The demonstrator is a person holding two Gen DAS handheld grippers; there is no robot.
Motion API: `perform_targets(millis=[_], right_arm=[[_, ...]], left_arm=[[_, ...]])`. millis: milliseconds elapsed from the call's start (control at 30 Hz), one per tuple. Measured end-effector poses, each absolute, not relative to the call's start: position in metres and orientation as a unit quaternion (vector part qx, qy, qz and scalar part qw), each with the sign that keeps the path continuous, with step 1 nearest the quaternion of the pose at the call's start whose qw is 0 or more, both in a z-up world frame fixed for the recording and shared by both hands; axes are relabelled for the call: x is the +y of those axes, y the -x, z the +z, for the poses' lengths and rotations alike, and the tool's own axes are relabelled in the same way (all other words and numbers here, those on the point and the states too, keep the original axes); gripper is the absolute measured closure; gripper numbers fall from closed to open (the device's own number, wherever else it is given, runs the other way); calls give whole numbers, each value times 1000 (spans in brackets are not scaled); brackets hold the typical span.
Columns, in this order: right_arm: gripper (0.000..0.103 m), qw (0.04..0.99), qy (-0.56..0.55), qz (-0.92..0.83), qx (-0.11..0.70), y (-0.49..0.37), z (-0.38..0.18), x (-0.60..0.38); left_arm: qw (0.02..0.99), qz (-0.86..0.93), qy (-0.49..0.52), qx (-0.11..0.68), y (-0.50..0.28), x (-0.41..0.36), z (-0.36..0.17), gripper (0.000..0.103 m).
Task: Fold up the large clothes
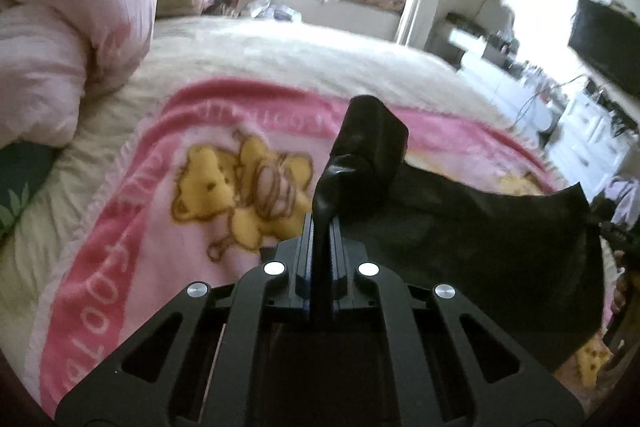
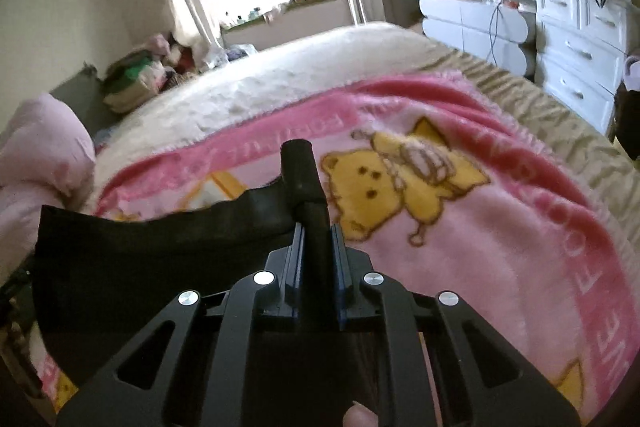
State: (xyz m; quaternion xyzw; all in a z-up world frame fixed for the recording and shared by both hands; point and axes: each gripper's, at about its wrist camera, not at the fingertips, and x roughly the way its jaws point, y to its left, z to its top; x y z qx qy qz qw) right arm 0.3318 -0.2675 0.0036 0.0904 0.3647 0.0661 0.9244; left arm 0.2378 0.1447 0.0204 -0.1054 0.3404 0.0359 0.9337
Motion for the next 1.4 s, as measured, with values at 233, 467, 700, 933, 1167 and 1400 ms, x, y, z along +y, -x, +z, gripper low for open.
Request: perform_targets(millis=[233,467,700,933,1167,1400], right_arm=[[90,905,-52,33,421,-350,-55,-263],[83,903,-40,22,427,-349,-66,-259],[61,902,-34,20,430,-340,-59,-256],[33,908,-60,55,410,-310,-35,-256],[16,915,-80,97,384,-270,-6,-256],[11,909,-114,111,385,-235,-2,-272]], left_arm=[[911,57,119,392,-252,157,-35,101],[904,61,97,411,-253,152,-51,98],[904,82,60,416,-251,145,-40,82],[908,83,50,409,-242,138,-26,56],[912,85,59,396,-227,139,-12,36],[912,74,91,392,-204,146,-5,13]])
